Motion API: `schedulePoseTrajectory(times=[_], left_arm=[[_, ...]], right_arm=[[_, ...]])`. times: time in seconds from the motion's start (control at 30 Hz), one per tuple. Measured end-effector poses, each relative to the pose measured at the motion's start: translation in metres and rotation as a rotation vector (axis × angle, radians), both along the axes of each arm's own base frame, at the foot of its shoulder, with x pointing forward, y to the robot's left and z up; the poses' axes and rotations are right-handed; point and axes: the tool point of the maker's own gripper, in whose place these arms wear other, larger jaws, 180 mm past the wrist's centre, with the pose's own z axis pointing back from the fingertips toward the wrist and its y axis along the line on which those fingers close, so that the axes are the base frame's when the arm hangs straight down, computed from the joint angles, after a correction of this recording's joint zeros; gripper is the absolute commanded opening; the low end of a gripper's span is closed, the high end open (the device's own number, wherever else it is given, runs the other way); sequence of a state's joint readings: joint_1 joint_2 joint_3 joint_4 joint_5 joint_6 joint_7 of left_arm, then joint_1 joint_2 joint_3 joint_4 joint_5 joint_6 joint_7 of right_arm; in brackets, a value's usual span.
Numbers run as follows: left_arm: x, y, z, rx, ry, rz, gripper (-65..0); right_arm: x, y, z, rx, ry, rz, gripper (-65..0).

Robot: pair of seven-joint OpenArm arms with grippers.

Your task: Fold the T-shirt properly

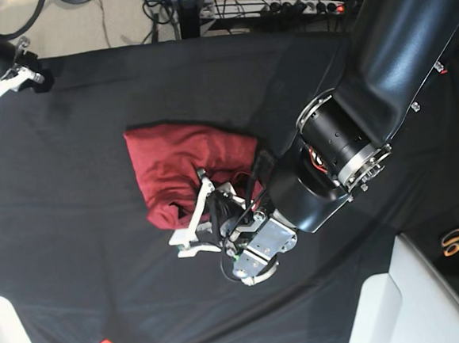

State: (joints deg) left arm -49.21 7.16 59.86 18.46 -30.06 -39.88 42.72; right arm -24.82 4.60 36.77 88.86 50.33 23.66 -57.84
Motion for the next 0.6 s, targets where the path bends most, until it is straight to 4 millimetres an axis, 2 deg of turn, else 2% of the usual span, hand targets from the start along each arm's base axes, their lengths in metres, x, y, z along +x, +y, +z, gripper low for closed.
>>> schedulePoseTrajectory(times=[0.33, 0.6], left_arm=[[-0.001, -0.016, 0.004, -0.042, -0.002, 0.000, -65.0], [0.004, 0.002, 0.001, -0.029, 0.004, 0.042, -65.0]], right_arm=[[-0.001, 0.001, -0.001, 0.002, 0.003, 0.002, -65.0], [-0.005, 0.000, -0.002, 0.000, 0.011, 0.003, -65.0]])
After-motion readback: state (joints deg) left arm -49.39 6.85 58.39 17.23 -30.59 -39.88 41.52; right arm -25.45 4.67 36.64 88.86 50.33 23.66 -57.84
